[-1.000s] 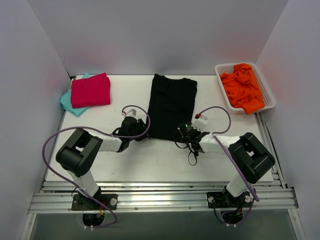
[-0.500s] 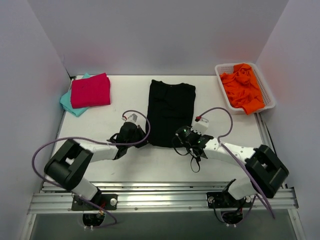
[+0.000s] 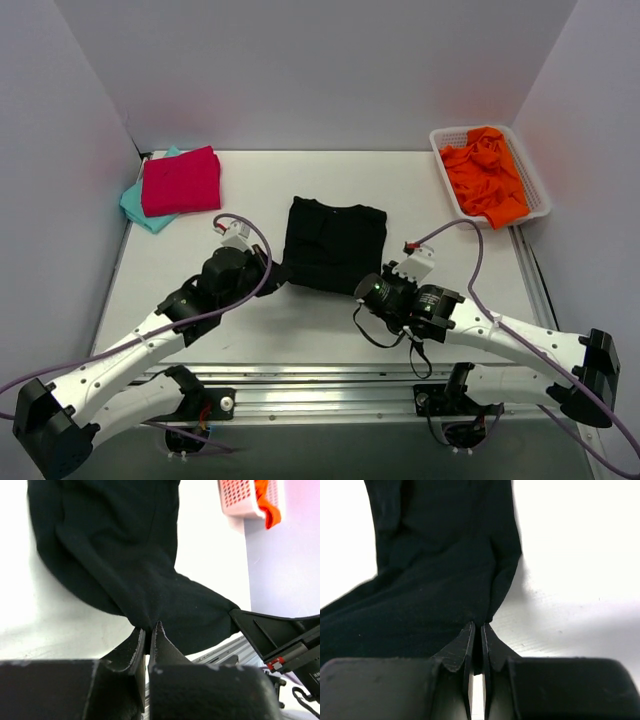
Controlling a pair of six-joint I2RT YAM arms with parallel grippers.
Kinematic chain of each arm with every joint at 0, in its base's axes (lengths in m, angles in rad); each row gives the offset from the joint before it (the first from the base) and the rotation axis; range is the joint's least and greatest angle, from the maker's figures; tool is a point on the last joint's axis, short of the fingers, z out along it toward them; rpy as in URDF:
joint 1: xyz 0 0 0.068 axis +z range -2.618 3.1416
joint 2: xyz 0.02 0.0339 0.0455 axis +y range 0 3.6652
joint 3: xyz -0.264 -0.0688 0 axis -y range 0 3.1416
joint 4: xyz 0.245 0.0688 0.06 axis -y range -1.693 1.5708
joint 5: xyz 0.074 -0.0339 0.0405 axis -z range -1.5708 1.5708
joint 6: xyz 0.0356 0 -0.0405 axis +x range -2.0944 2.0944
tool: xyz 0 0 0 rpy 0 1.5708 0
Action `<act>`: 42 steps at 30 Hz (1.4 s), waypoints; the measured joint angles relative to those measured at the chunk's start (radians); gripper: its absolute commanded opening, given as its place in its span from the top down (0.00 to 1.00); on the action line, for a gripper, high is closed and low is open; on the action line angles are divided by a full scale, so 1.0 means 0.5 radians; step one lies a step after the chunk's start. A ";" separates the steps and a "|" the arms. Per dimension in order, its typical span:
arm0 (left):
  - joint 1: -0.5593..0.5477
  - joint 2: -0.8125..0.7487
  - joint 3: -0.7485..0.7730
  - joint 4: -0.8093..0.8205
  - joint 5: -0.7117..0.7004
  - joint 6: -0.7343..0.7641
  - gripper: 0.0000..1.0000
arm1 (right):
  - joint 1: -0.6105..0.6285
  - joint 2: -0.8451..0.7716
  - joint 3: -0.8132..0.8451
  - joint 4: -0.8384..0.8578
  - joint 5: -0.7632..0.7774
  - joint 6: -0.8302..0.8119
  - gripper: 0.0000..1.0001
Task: Fold and stack the t-shirts
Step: Fold the tshirt
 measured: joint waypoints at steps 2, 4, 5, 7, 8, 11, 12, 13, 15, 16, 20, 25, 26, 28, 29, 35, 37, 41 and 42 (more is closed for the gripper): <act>0.002 0.012 0.082 -0.050 -0.033 0.023 0.98 | -0.001 0.024 0.096 -0.053 0.059 0.005 1.00; 0.014 0.076 0.163 -0.075 -0.046 0.044 0.98 | -0.012 0.079 0.205 -0.104 0.119 -0.004 1.00; 0.027 0.118 0.201 -0.074 -0.051 0.055 0.98 | -0.026 0.117 0.266 -0.124 0.153 -0.014 1.00; 0.063 0.217 0.271 -0.066 -0.056 0.078 0.98 | -0.069 0.201 0.374 -0.139 0.204 -0.057 1.00; 0.085 0.262 0.298 -0.064 -0.053 0.087 0.98 | -0.107 0.253 0.426 -0.138 0.220 -0.089 1.00; 0.163 0.394 0.380 -0.040 -0.002 0.102 0.98 | -0.217 0.365 0.503 -0.106 0.237 -0.174 1.00; 0.191 0.430 0.401 -0.024 0.021 0.105 0.98 | -0.248 0.391 0.511 -0.091 0.238 -0.200 1.00; 0.217 0.464 0.418 -0.010 0.046 0.108 0.98 | -0.273 0.410 0.514 -0.075 0.237 -0.224 1.00; 0.259 0.518 0.448 0.021 0.089 0.111 0.98 | -0.304 0.436 0.520 -0.046 0.236 -0.269 1.00; 0.275 0.541 0.459 0.037 0.105 0.114 0.98 | -0.316 0.447 0.523 -0.032 0.235 -0.287 1.00; 0.330 0.652 0.532 0.082 0.175 0.138 0.98 | -0.397 0.493 0.536 0.057 0.222 -0.377 1.00; 0.439 1.012 0.761 0.182 0.266 0.183 0.98 | -0.659 0.761 0.658 0.262 0.150 -0.510 1.00; 0.482 1.141 0.849 0.214 0.310 0.193 0.91 | -0.738 0.868 0.717 0.324 0.117 -0.547 1.00; 0.576 1.482 1.086 0.316 0.426 0.227 0.41 | -0.922 1.198 0.968 0.386 0.052 -0.626 0.72; 0.627 1.680 1.258 0.336 0.474 0.253 0.15 | -1.019 1.424 1.184 0.405 0.020 -0.664 0.27; 0.901 2.872 2.547 0.220 0.687 0.304 0.06 | -1.447 2.473 2.331 0.385 -0.076 -0.953 0.00; 0.961 2.927 2.557 0.112 0.701 0.319 0.06 | -1.499 2.428 2.234 0.366 -0.056 -1.006 0.00; 1.002 2.796 2.346 0.040 0.686 0.377 0.06 | -1.417 2.152 2.036 0.407 -0.018 -1.097 0.00; 0.999 2.725 2.259 0.028 0.678 0.395 0.06 | -1.379 2.059 1.987 0.421 -0.011 -1.107 0.00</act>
